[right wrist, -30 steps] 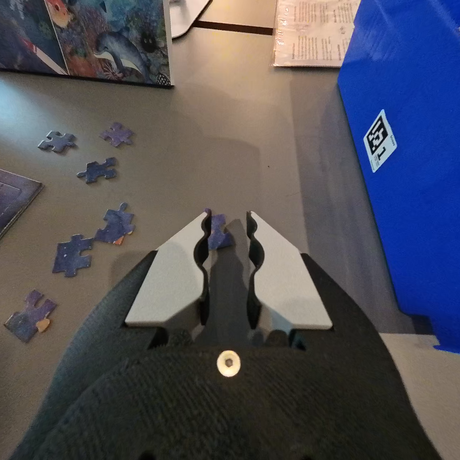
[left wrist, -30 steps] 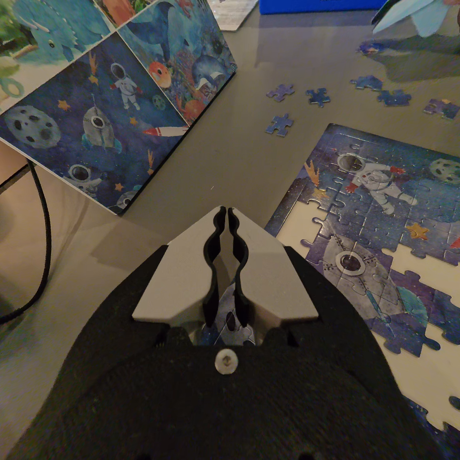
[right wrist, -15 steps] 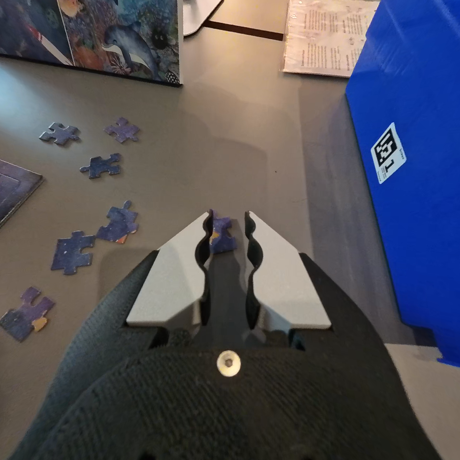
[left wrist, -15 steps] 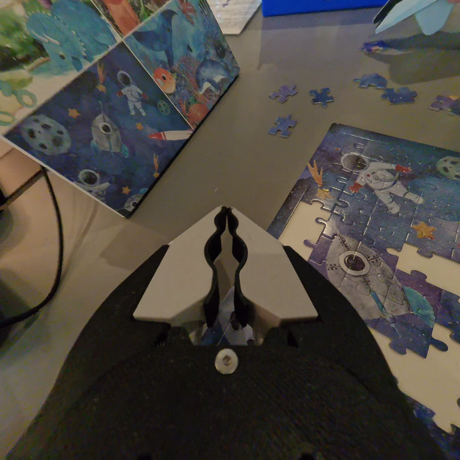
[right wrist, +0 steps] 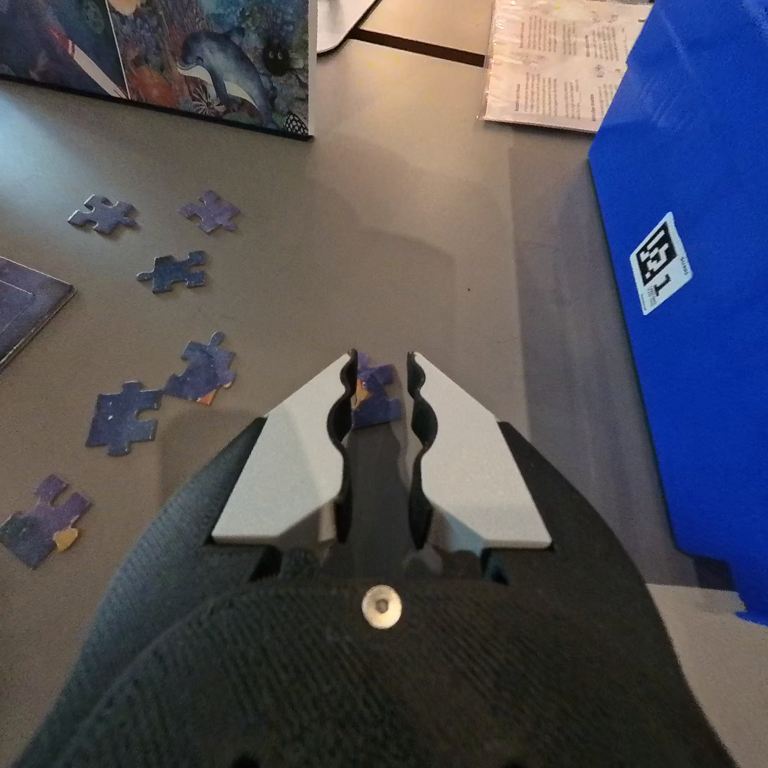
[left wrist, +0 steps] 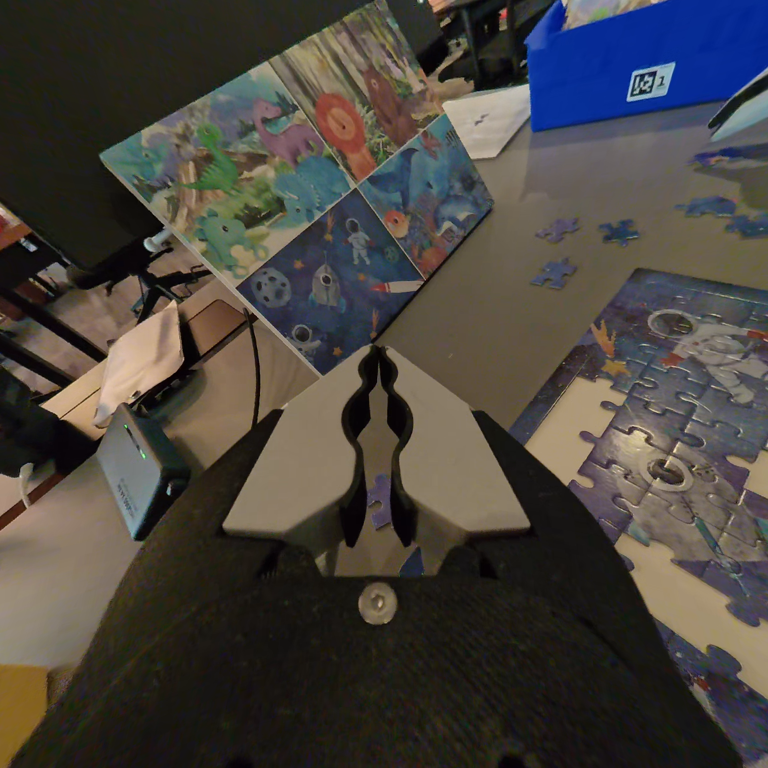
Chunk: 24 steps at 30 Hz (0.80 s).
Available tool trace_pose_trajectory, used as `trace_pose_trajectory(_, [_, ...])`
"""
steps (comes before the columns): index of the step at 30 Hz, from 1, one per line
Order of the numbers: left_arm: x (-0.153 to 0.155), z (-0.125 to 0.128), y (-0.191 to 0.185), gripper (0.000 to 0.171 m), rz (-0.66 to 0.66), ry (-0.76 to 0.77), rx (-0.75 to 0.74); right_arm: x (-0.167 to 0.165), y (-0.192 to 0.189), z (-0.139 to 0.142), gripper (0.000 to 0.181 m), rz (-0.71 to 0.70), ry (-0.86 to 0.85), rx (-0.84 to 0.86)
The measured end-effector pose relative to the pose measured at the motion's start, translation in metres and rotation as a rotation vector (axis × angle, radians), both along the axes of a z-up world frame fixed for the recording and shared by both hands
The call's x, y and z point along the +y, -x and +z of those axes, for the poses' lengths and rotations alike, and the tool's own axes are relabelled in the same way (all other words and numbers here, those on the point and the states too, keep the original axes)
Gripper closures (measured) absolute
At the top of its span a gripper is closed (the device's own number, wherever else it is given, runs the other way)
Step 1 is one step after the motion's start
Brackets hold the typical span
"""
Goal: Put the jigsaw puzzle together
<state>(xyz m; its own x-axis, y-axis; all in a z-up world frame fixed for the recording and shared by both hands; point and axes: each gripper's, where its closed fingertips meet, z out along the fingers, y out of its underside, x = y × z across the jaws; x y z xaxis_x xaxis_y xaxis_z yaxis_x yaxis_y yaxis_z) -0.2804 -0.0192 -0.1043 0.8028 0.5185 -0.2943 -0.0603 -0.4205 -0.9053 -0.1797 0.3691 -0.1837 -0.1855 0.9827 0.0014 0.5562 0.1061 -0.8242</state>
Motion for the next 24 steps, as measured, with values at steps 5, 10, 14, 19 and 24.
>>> trace_pose_trajectory(5, [0.001, -0.003, 0.0, 0.171, 0.001, 0.016, 0.001, -0.001, 0.0, -0.002, 0.159, 0.003, -0.02, -0.008])
trace_pose_trajectory(10, [-0.001, 0.001, 0.002, 0.171, 0.015, -0.007, 0.018, -0.001, 0.0, -0.001, 0.16, 0.003, -0.014, -0.005])
trace_pose_trajectory(14, [-0.003, 0.006, 0.003, 0.171, 0.026, -0.023, 0.038, -0.001, 0.0, -0.002, 0.16, 0.005, -0.02, -0.01])
trace_pose_trajectory(19, [0.0, -0.002, 0.003, 0.171, 0.009, -0.003, -0.003, -0.001, 0.0, -0.003, 0.161, 0.005, -0.025, -0.013])
trace_pose_trajectory(24, [0.022, -0.047, -0.016, 0.168, -0.14, 0.124, -0.189, -0.001, 0.0, -0.004, 0.161, 0.005, -0.031, -0.018])
